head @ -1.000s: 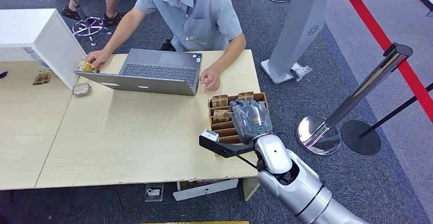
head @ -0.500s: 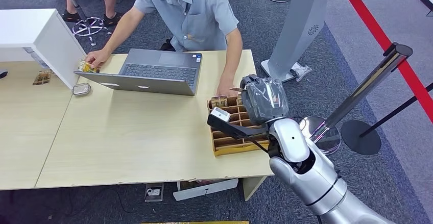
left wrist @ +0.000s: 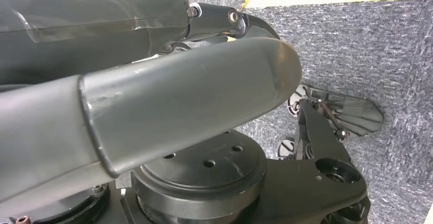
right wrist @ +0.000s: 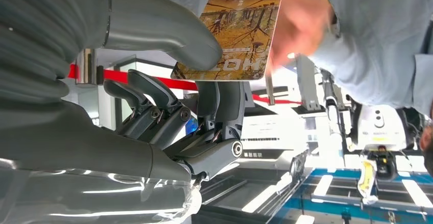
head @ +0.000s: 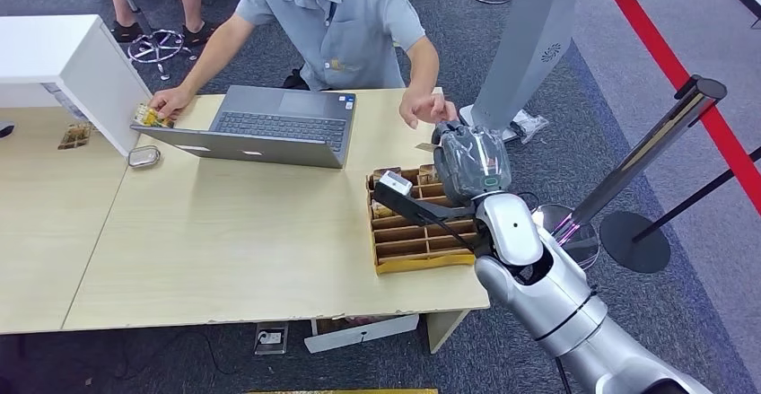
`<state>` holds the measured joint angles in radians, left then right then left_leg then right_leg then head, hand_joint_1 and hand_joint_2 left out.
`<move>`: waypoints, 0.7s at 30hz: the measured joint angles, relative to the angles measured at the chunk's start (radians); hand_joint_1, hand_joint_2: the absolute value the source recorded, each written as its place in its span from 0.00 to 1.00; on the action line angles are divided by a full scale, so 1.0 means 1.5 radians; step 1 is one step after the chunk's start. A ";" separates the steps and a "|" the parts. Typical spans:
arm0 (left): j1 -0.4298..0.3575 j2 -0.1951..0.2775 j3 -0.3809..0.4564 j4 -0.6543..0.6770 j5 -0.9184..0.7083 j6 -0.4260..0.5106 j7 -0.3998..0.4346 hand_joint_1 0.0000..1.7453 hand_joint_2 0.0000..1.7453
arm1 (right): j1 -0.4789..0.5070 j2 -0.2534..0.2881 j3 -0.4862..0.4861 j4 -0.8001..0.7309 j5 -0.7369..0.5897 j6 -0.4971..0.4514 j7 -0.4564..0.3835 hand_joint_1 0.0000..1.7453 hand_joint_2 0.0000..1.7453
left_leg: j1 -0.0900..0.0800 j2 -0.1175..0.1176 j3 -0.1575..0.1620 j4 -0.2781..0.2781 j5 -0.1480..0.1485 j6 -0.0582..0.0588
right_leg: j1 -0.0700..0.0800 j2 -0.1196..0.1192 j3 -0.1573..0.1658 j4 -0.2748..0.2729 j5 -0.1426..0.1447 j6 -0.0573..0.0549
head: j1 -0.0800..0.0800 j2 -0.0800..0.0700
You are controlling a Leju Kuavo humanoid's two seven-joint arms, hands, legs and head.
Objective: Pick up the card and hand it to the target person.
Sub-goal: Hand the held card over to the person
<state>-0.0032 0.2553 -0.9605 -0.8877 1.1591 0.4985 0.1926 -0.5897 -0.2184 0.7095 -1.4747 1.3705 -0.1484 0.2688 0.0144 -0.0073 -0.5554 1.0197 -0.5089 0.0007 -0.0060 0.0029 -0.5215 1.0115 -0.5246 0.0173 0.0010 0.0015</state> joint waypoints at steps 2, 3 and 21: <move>0.000 -0.001 -0.001 0.001 -0.001 -0.001 0.000 0.00 0.00 | -0.001 0.002 0.000 0.011 0.000 0.000 0.000 1.00 1.00 | 0.000 0.000 0.000 0.000 0.000 0.000 | 0.000 0.000 0.000 0.000 0.000 0.000 | 0.000 0.000; 0.000 -0.002 -0.001 0.002 -0.001 -0.002 0.000 0.00 0.00 | -0.002 0.003 0.000 0.015 0.000 0.000 0.000 1.00 1.00 | 0.000 0.000 0.000 0.000 0.000 0.000 | 0.000 0.000 0.000 0.000 0.000 0.000 | 0.000 0.000; -0.004 -0.006 -0.007 0.012 -0.002 -0.004 0.000 0.00 0.00 | -0.006 0.017 -0.001 0.067 0.011 -0.028 0.008 0.00 1.00 | 0.000 0.000 0.000 0.000 0.000 0.000 | 0.000 0.000 0.000 0.000 0.000 0.000 | 0.000 0.000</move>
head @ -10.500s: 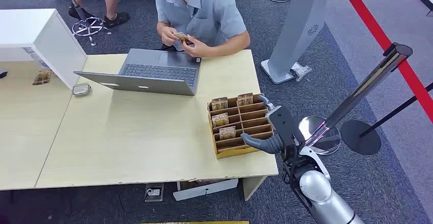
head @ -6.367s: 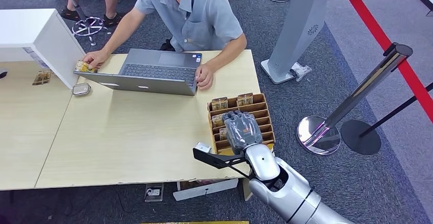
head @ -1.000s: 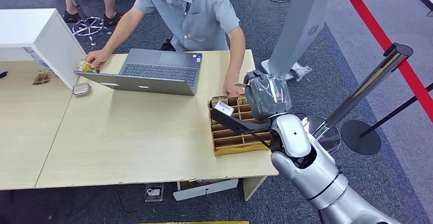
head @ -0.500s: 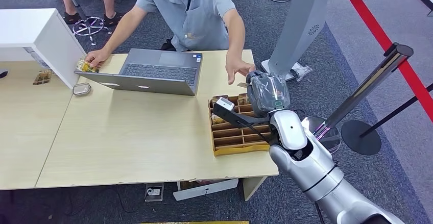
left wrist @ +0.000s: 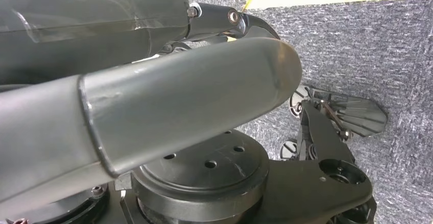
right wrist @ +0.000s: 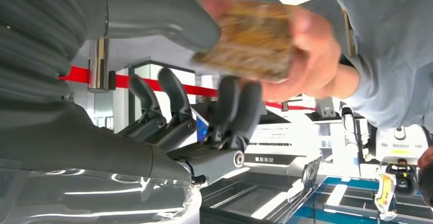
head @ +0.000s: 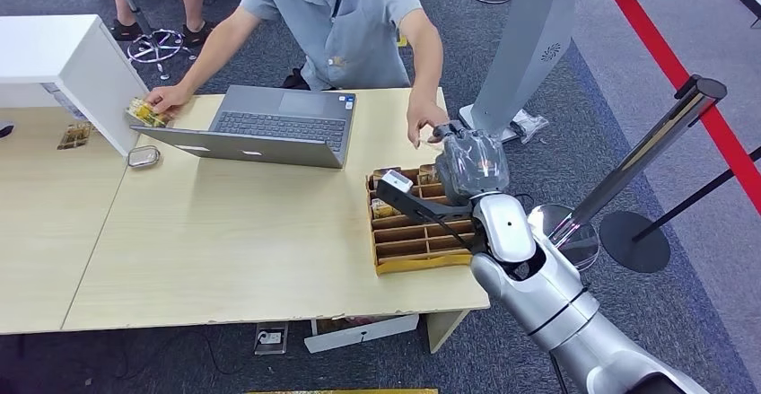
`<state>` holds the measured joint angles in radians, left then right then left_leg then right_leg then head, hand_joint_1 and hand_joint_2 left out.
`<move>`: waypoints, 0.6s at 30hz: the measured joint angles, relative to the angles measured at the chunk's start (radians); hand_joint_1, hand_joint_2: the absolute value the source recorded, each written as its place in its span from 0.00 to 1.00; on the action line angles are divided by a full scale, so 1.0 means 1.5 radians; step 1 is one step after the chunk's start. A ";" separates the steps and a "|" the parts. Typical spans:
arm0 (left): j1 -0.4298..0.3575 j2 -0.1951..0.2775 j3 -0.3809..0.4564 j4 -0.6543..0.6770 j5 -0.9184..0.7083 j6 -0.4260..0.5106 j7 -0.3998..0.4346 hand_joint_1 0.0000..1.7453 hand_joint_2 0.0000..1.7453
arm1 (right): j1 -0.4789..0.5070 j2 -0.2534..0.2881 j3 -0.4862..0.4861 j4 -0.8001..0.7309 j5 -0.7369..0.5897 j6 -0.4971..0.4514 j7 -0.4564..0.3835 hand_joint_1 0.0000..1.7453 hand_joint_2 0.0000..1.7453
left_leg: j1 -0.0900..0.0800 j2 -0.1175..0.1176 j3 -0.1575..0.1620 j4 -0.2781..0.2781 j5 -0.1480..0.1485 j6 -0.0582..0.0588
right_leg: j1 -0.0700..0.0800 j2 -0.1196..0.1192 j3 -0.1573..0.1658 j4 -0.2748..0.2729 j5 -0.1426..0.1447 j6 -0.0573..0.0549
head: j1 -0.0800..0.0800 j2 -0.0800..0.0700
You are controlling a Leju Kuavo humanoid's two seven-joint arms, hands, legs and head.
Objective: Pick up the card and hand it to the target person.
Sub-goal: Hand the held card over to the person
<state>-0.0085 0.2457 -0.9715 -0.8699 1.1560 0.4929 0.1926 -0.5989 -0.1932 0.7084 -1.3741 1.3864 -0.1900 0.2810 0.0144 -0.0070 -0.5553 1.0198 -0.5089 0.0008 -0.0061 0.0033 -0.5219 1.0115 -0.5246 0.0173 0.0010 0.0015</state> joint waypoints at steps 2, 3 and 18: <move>0.000 0.000 0.000 0.001 0.001 0.000 0.000 0.00 0.00 | 0.003 0.002 -0.003 0.000 -0.008 -0.009 0.000 0.00 1.00 | 0.000 0.000 0.000 0.000 0.000 0.000 | 0.000 0.000 0.000 0.000 0.000 0.000 | 0.000 0.000; 0.000 -0.001 0.000 0.001 0.002 0.001 0.000 0.00 0.00 | 0.006 0.003 -0.005 -0.001 -0.017 -0.013 0.000 0.00 1.00 | 0.000 0.000 0.000 0.000 0.000 0.000 | 0.000 0.000 0.000 0.000 0.000 0.000 | 0.000 0.000; 0.016 -0.001 0.012 -0.007 0.037 0.064 -0.004 0.00 0.00 | 0.166 0.020 -0.095 -0.153 -0.576 -0.025 -0.109 0.00 1.00 | 0.000 0.000 0.000 0.000 0.000 0.000 | 0.000 0.000 0.000 0.000 0.000 0.000 | 0.000 0.000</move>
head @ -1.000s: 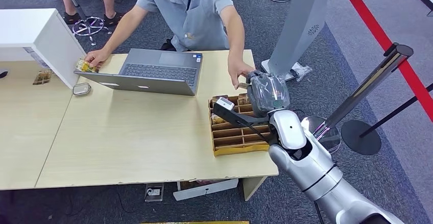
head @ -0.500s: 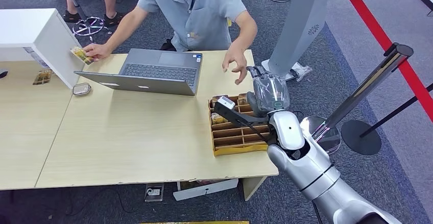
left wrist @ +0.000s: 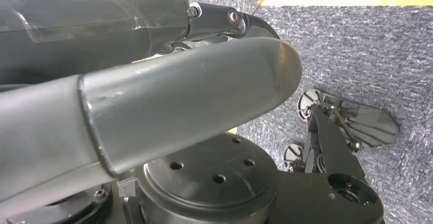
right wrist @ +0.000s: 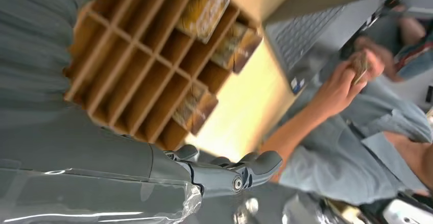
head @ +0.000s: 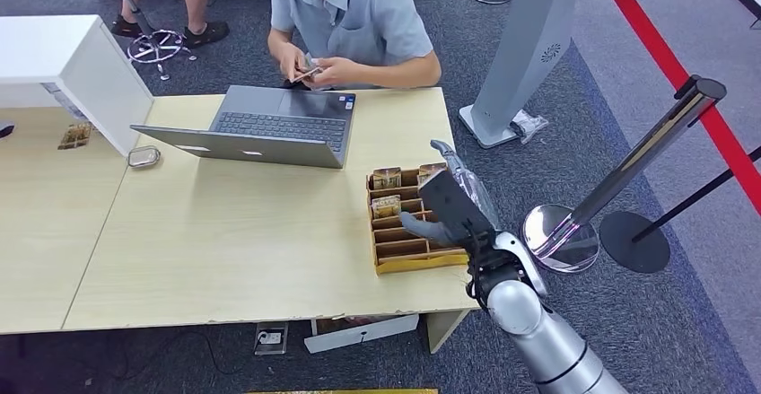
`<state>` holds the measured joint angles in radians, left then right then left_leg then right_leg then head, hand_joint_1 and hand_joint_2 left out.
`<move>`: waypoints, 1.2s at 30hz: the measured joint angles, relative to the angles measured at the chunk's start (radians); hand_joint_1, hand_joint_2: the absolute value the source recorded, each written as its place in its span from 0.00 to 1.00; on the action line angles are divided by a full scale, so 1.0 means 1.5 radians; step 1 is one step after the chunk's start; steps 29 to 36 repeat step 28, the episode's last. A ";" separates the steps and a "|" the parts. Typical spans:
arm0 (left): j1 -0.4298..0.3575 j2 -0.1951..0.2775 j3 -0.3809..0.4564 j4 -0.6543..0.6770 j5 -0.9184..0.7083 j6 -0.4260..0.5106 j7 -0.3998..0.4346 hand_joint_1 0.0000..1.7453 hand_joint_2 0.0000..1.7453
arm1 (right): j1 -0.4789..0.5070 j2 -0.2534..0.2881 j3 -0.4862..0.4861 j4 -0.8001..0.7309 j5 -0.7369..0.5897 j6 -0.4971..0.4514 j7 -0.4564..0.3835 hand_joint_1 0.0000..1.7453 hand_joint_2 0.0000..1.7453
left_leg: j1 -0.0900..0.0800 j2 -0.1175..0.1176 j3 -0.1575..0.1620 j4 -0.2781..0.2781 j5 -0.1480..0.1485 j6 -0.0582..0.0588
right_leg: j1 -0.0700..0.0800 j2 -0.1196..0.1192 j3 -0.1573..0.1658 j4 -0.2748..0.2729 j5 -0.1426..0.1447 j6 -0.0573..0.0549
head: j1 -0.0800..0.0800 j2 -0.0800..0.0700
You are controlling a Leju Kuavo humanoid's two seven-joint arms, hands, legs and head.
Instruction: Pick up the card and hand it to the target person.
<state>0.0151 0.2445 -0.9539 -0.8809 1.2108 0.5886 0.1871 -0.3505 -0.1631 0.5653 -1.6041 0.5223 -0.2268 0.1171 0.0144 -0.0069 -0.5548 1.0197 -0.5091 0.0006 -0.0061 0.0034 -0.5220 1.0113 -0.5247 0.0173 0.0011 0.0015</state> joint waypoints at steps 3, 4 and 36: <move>0.004 0.002 0.007 -0.008 0.002 0.004 0.000 0.00 0.00 | 0.035 -0.002 -0.015 -0.018 -0.068 -0.003 -0.010 0.00 1.00 | 0.000 0.000 0.000 0.000 0.000 0.000 | 0.000 0.000 0.000 0.000 0.000 0.000 | 0.000 0.000; 0.006 0.003 0.009 -0.010 0.002 0.005 0.000 0.00 0.00 | 0.044 -0.003 -0.019 -0.020 -0.080 -0.004 -0.011 0.00 1.00 | 0.000 0.000 0.000 0.000 0.000 0.000 | 0.000 0.000 0.000 0.000 0.000 0.000 | 0.000 0.000; 0.012 0.010 0.025 -0.028 0.001 0.007 0.000 0.00 0.00 | 0.071 -0.017 -0.037 -0.022 -0.108 0.001 -0.021 0.00 1.00 | 0.000 0.000 0.000 0.000 0.000 0.000 | 0.000 0.000 0.000 0.000 0.000 0.000 | 0.000 0.000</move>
